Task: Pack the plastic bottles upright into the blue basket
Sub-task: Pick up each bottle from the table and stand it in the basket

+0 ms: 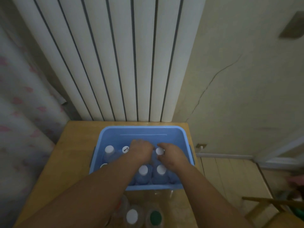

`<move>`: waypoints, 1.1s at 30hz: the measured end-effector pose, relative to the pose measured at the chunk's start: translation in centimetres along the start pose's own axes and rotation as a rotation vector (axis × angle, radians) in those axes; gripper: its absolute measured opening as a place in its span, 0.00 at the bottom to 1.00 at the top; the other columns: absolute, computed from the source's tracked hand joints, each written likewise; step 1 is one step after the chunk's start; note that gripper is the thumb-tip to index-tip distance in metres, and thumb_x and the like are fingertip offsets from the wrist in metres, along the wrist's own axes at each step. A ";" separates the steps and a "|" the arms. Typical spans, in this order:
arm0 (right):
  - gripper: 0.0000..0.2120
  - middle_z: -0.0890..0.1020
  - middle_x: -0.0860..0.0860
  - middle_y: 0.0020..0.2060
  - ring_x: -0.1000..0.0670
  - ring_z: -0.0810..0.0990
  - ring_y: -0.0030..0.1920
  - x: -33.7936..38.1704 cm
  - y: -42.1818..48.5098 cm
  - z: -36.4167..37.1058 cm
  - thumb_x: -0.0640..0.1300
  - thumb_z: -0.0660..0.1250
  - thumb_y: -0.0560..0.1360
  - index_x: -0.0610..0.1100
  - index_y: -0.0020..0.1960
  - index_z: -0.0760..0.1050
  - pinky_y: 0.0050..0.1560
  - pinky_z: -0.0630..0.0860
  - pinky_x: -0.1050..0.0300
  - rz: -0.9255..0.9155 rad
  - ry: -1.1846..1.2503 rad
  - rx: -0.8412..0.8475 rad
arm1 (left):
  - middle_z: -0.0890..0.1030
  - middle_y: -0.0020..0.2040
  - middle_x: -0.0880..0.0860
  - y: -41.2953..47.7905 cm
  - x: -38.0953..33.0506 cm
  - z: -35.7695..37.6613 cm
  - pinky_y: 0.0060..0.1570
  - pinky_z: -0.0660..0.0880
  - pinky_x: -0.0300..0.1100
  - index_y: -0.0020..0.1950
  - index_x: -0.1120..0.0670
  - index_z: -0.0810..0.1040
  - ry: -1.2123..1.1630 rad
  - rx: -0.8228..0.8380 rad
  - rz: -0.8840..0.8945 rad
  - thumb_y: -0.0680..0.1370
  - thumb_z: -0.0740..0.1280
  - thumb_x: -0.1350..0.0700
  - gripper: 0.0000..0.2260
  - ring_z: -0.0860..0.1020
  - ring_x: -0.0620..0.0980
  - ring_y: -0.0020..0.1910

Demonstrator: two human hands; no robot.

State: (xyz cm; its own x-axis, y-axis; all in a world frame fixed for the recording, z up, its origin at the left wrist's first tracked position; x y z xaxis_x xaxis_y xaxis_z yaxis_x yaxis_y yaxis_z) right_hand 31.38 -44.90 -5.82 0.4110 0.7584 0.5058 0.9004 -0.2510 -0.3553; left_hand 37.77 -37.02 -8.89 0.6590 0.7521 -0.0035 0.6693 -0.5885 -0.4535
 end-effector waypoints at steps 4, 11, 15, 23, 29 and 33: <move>0.23 0.75 0.46 0.66 0.46 0.73 0.65 0.1 -0.9 -0.4 0.45 0.67 0.75 0.47 0.69 0.70 0.63 0.70 0.53 0.011 -0.017 0.000 | 0.79 0.62 0.50 -1.0 0.2 -0.9 0.61 0.69 0.48 0.68 0.41 0.74 -0.058 -0.046 0.013 0.71 0.72 0.39 0.26 0.75 0.53 0.62; 0.18 0.76 0.48 0.65 0.46 0.75 0.63 0.7 -2.8 -1.7 0.46 0.65 0.76 0.47 0.66 0.72 0.62 0.72 0.51 0.020 0.005 -0.087 | 0.75 0.68 0.50 -3.1 1.2 -2.3 0.65 0.67 0.48 0.70 0.42 0.72 -0.203 -0.095 0.010 0.75 0.70 0.47 0.24 0.72 0.53 0.66; 0.21 0.74 0.50 0.66 0.48 0.74 0.65 1.5 -3.8 -2.1 0.47 0.66 0.76 0.48 0.69 0.71 0.65 0.71 0.52 -0.011 0.055 -0.113 | 0.75 0.69 0.49 -4.7 2.4 -3.6 0.66 0.70 0.47 0.69 0.44 0.73 -0.392 -0.186 -0.003 0.76 0.70 0.48 0.22 0.73 0.51 0.66; 0.19 0.78 0.51 0.63 0.50 0.77 0.59 3.2 -6.3 -2.1 0.46 0.66 0.76 0.48 0.67 0.72 0.61 0.72 0.55 -0.087 0.091 -0.155 | 0.77 0.66 0.49 -9.4 4.1 -4.2 0.62 0.73 0.45 0.64 0.46 0.77 -0.657 -0.322 -0.060 0.75 0.72 0.50 0.17 0.75 0.50 0.63; 0.18 0.78 0.52 0.61 0.51 0.77 0.58 3.8 -8.5 -0.3 0.46 0.66 0.77 0.48 0.66 0.73 0.57 0.70 0.58 -0.141 0.070 -0.140 | 0.77 0.66 0.48 -13.5 3.9 -2.4 0.62 0.72 0.43 0.65 0.46 0.77 -0.753 -0.361 -0.080 0.76 0.72 0.53 0.18 0.75 0.48 0.63; 0.17 0.79 0.52 0.60 0.51 0.77 0.57 3.9 -10.2 0.5 0.47 0.65 0.77 0.49 0.65 0.73 0.56 0.71 0.57 -0.161 0.061 -0.139 | 0.78 0.64 0.48 -15.8 3.8 -1.2 0.59 0.72 0.42 0.66 0.47 0.77 -0.736 -0.389 -0.104 0.76 0.71 0.51 0.18 0.76 0.49 0.60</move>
State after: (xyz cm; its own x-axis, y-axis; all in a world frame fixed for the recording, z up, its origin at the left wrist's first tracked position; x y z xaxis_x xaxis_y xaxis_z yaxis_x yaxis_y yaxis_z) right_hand 23.75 -39.09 -0.57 0.2641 0.7586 0.5956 0.9645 -0.2130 -0.1563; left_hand 30.09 -25.22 -0.65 0.2856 0.7306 -0.6203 0.8739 -0.4642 -0.1443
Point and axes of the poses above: each hand's wrist, its own y-axis towards the middle knuckle, its own z-axis out of the palm, x = y × z, the point moved 10 cm from there along y, towards the middle knuckle
